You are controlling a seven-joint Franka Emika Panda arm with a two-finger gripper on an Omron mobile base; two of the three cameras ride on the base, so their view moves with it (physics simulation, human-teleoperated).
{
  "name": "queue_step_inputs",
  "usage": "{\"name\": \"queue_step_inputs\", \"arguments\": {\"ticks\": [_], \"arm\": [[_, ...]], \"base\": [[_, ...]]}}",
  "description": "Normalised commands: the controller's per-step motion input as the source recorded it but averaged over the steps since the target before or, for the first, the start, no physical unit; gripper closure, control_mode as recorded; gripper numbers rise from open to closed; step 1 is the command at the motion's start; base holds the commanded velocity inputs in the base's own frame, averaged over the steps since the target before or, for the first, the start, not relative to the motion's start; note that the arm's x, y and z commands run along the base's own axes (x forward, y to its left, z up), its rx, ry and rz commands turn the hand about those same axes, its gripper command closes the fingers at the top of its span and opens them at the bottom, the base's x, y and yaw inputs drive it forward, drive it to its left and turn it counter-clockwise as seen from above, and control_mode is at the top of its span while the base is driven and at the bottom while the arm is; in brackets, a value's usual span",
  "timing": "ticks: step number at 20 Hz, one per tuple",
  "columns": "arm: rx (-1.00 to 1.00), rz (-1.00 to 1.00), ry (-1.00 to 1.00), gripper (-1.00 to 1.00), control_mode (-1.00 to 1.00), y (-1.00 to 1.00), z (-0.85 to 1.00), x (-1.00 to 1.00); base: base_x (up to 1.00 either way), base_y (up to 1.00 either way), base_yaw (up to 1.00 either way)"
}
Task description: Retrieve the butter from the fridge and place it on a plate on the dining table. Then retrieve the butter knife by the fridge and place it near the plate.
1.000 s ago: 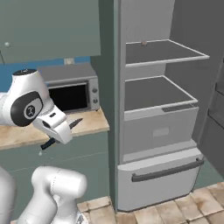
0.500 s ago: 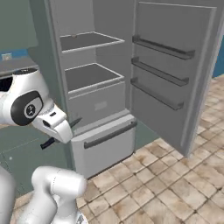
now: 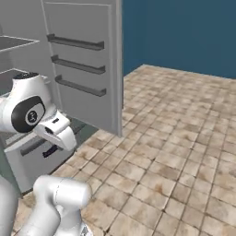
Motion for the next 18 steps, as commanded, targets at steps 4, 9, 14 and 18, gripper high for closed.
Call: {"name": "queue_step_inputs", "arguments": {"ticks": [4, 9, 14, 18], "arm": [[0.0, 0.0, 0.0, 1.0, 1.0, 0.0, 0.0, 0.0], [0.0, 0.0, 0.0, 1.0, 1.0, 0.0, 0.0, 0.0], [0.0, 0.0, 0.0, 1.0, 1.0, 0.0, 0.0, 0.0], [0.0, 0.0, 0.0, 1.0, 1.0, 0.0, 0.0, 0.0]], "base": [[0.03, -0.71, -0.67], [0.35, -0.28, -0.37], [0.92, -0.14, -0.05], [1.0, -0.5, 0.0]]}}
